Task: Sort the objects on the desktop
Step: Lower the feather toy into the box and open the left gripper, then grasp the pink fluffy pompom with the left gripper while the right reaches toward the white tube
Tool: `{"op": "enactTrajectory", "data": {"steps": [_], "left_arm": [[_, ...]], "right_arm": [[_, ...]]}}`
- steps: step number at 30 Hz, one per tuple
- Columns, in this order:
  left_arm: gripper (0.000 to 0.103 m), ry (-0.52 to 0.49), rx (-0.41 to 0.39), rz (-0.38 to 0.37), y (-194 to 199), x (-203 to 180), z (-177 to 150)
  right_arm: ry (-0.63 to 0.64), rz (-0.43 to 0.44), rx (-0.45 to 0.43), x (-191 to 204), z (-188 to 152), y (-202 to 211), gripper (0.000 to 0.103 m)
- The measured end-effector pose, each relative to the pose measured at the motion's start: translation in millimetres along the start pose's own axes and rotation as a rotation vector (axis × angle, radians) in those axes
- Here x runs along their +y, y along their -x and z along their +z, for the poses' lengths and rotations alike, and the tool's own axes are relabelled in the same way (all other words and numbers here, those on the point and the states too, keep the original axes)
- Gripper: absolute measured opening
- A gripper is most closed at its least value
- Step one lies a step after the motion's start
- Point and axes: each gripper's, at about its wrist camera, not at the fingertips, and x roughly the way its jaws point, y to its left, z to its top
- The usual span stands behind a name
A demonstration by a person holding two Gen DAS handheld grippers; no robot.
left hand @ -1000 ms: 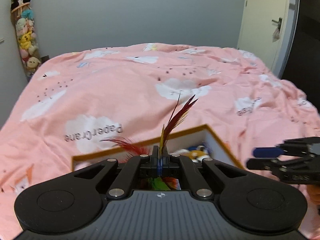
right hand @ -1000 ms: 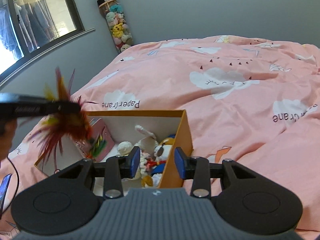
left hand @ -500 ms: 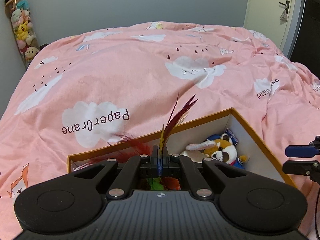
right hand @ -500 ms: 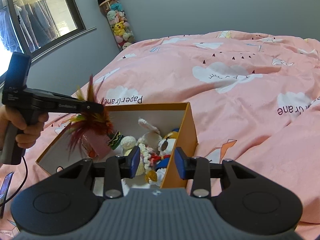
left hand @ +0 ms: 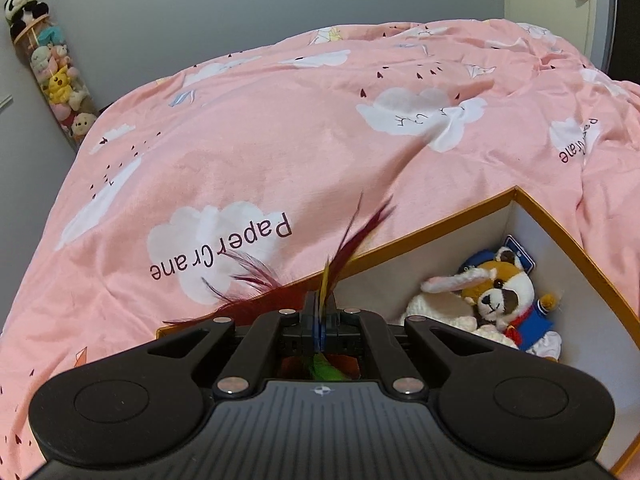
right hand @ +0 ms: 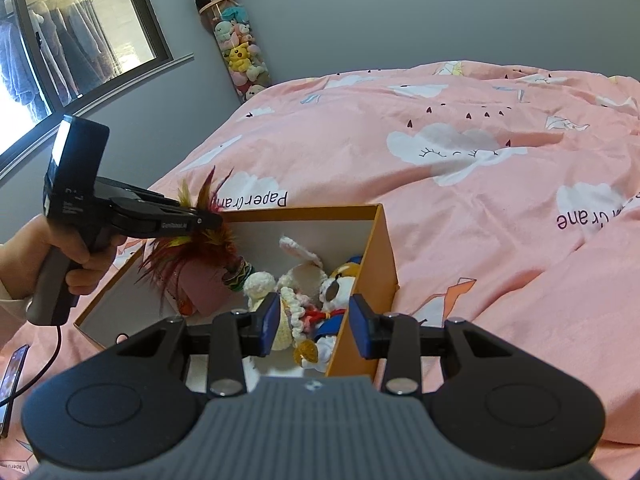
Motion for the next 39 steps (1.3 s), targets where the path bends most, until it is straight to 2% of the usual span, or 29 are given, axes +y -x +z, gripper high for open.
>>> {"op": "enactTrajectory", "data": {"steps": [8,12,18,23,29,35,39], "left_arm": [[0.007,0.070,-0.029,-0.016,23.4,10.6,-7.8],[0.011,0.139,-0.075,-0.052,57.5,9.5,-20.0],[0.015,0.194,-0.142,-0.061,114.4,-14.0,-52.1],[0.018,0.245,-0.175,-0.096,143.4,-26.5,-79.1],[0.020,0.258,-0.164,-0.104,158.8,-38.5,-109.1],[0.021,0.277,-0.091,-0.152,161.9,-38.6,-131.2],[0.023,0.280,-0.054,-0.169,167.0,-37.9,-145.8]], "right_arm": [[0.035,-0.006,0.005,9.5,-1.4,4.1,0.041],[0.055,0.008,-0.004,18.6,-1.8,11.2,0.042],[0.108,0.036,-0.043,40.8,-6.6,25.7,0.042],[0.119,0.074,-0.042,59.3,-13.8,33.7,0.042],[0.117,0.107,-0.027,77.4,-26.6,42.0,0.047],[0.154,0.114,0.021,93.3,-40.8,43.9,0.051],[0.175,0.135,0.087,103.1,-49.6,37.6,0.054]]}}
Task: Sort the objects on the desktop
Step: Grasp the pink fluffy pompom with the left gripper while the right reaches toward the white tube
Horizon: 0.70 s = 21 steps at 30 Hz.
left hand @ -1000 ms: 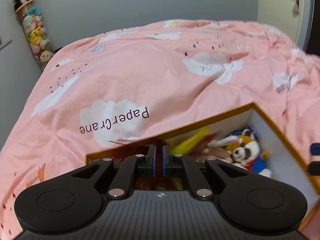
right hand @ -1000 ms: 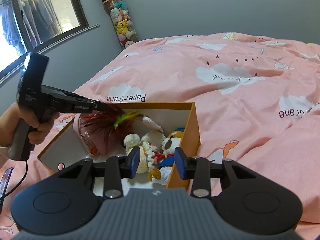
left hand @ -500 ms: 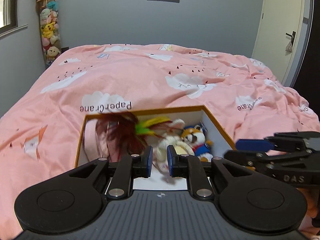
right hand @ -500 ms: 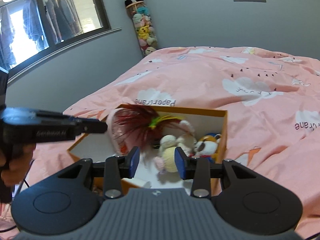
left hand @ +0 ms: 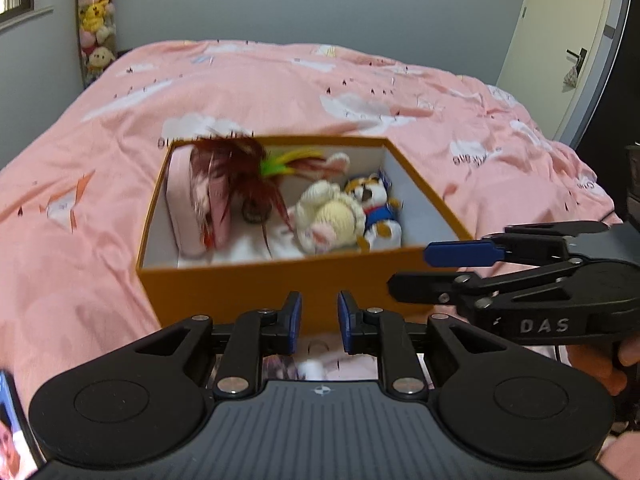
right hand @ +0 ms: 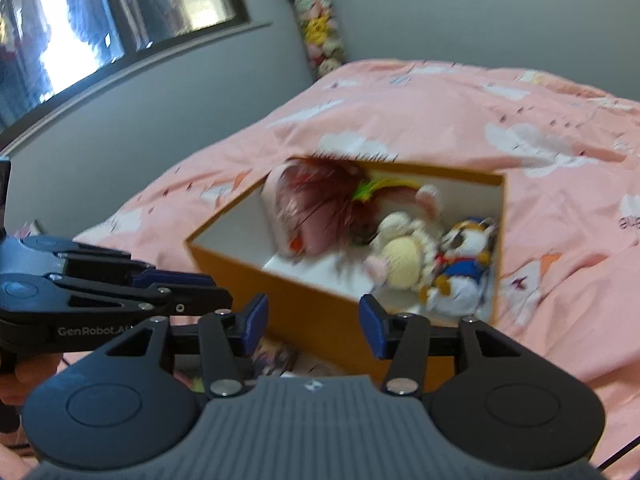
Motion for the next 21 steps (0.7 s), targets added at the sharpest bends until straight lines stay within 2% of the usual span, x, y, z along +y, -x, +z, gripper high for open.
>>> {"op": "enactTrajectory", "data": {"steps": [7,13,17,21], "left_arm": [[0.029,0.078,0.056,-0.011,15.8,20.9,-23.0],[0.036,0.093,0.093,0.012,29.2,30.0,-38.6],[0.056,0.120,0.126,0.002,32.9,37.8,-43.9],[0.056,0.122,0.183,0.004,27.7,41.0,-49.4]], "right_arm": [[0.067,0.013,0.121,22.7,-11.8,-17.3,0.054],[0.111,0.047,0.196,35.4,-19.7,-26.7,0.054],[0.129,0.053,0.241,40.2,-24.4,-33.1,0.054],[0.130,0.057,0.295,42.4,-31.1,-41.9,0.054]]}}
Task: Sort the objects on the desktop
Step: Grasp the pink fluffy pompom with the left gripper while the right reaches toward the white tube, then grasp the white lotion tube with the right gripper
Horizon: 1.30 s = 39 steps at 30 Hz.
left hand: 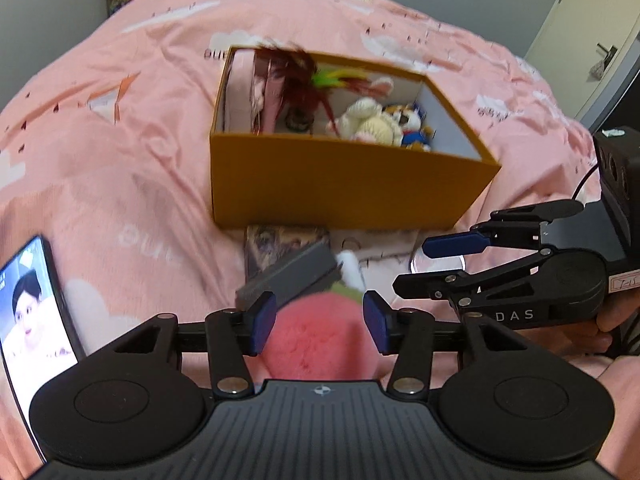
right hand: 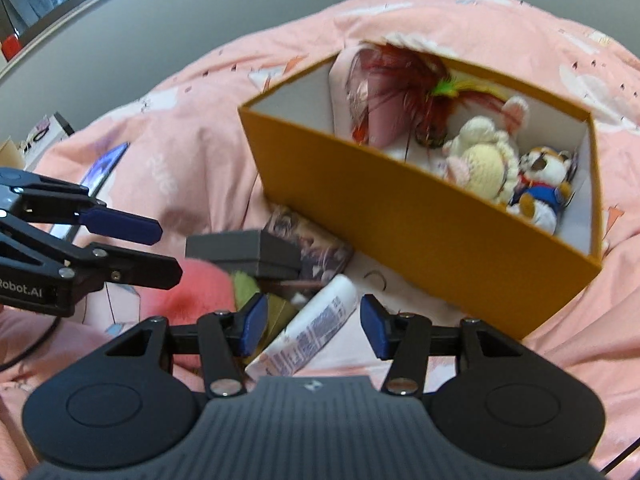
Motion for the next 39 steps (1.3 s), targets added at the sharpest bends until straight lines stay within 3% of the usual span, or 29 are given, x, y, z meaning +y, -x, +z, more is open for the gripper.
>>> {"op": "enactTrajectory", "data": {"steps": [9,22,28,31,32,36,39], "left_arm": [[0.056,0.016,0.115,0.012,-22.9,2.6,-11.7],[0.063,-0.010,0.159,0.018,-44.0,-4.3,-13.9],[0.065,-0.010,0.167,0.033,-54.8,-6.9,-13.1],[0.065,0.000,0.166,0.046,-55.6,-6.7,-13.3],[0.065,0.003,0.166,0.047,-55.8,-6.7,-13.3],[0.064,0.015,0.158,0.046,-54.8,-6.3,-12.8],[0.064,0.017,0.158,0.044,-56.3,-6.8,-11.5]], "right_arm": [[0.055,0.057,0.082,11.8,-8.1,-18.9,0.054],[0.057,0.120,0.210,16.0,-22.1,-49.8,0.053],[0.014,0.120,0.227,9.8,-25.5,-54.3,0.030],[0.013,0.085,0.204,9.4,-25.7,-46.6,0.024],[0.011,0.061,0.194,8.2,-25.7,-43.0,0.016],[-0.040,-0.061,0.144,-7.2,-24.2,-29.1,0.011],[-0.109,-0.049,0.146,-22.6,-24.4,-29.1,0.011]]}}
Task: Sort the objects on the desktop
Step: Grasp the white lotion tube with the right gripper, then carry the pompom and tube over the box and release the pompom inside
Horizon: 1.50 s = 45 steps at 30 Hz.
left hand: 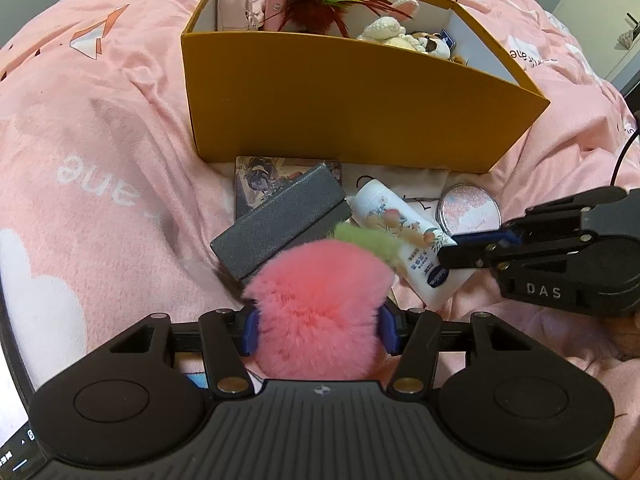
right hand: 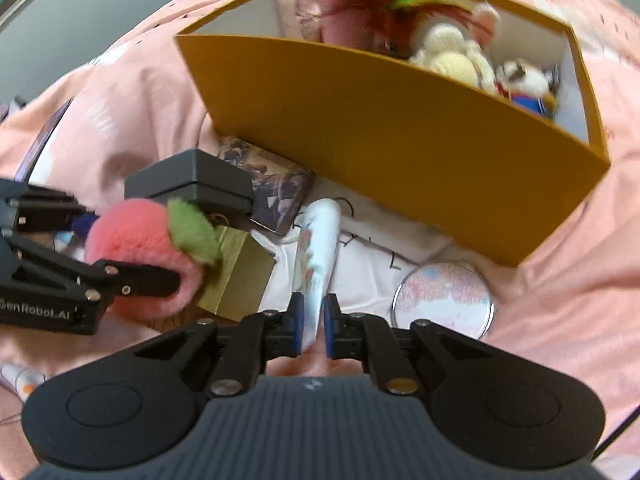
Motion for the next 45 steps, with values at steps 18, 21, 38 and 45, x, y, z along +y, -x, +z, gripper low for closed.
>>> {"op": "enactTrajectory", "data": {"steps": [18,21,38,45], "left_arm": [[0.052,0.028,-0.041,-0.008,-1.0,4.1,-3.9],[0.052,0.037,-0.055,-0.030,5.1,4.9,-4.7],[0.052,-0.015,-0.193,-0.118,49.5,-17.1,9.1],[0.052,-0.031,-0.260,-0.151,68.1,-22.2,29.6]], "right_arm": [[-0.015,-0.006,-0.136,-3.4,0.1,29.1,0.001],[-0.005,-0.022,-0.198,-3.9,6.3,45.7,0.001],[-0.010,-0.029,-0.286,-8.0,10.9,75.0,0.000],[-0.019,0.014,-0.341,-10.6,18.7,101.0,0.000]]}}
